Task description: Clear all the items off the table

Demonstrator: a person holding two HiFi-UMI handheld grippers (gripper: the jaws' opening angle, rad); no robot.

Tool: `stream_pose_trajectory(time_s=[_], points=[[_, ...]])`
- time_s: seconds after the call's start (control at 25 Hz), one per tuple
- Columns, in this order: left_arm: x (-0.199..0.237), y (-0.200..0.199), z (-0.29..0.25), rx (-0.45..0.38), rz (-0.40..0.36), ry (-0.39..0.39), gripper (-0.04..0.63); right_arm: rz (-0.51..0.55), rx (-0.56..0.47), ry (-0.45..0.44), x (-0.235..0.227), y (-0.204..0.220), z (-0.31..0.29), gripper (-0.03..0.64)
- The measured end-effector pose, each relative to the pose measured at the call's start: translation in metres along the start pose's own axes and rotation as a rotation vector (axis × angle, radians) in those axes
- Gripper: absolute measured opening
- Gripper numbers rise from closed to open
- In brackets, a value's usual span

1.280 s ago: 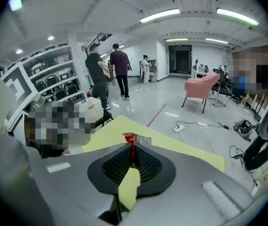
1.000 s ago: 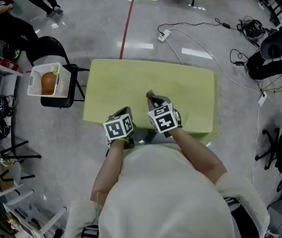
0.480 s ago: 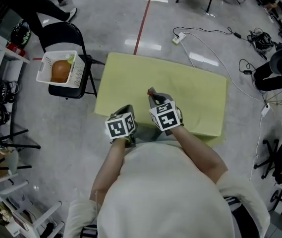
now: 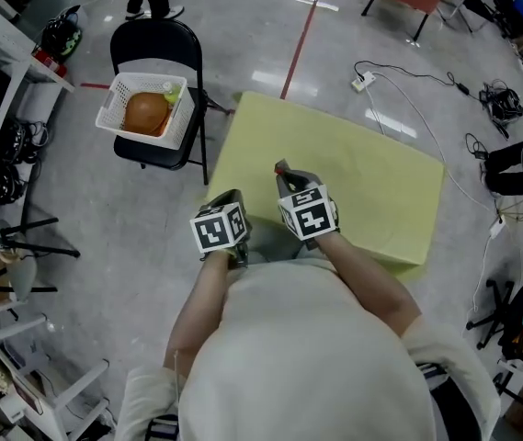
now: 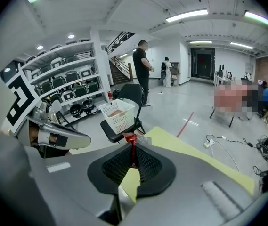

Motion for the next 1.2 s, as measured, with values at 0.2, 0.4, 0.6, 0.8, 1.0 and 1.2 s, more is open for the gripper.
stream_pose_trajectory(time_s=[0.2,0.4,0.6,0.8,1.0,1.2], points=[[0.05,-0.012,0.017,-0.038,0.046,-0.016,0.009,0.032,0.005,-0.02,0.038,-0.025,-0.023,0.014],[0.098,-0.015,0.036,-0.037,0.079,-0.027,0.009,0.035,0.0,-0.039,0.081,-0.045,-0.043,0.014],[0.148,-0.014,0.056,-0.037,0.1,-0.036,0.009,0.029,-0.009,-0.051,0.121,-0.063,-0.064,0.014],[0.189,-0.012,0.07,-0.048,0.127,-0.052,0.009,0.029,-0.011,-0.06,0.15,-0.076,-0.082,0.014],[0.223,-0.011,0.083,-0.063,0.178,-0.069,0.009,0.042,-0.015,-0.087,0.173,-0.091,-0.097,0.014],[0.246,-0.012,0.09,-0.086,0.23,-0.081,0.009,0.08,0.0,-0.121,0.188,-0.106,-0.109,0.014]])
Point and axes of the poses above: the fingertips, and each gripper's own axes: z backward along the fingers, x to its left, y out of its underside, the point moved 10 cm from there along z, backward along the fingers, and after that the axes turned 7 degrees about x, right-handed, at the moved point
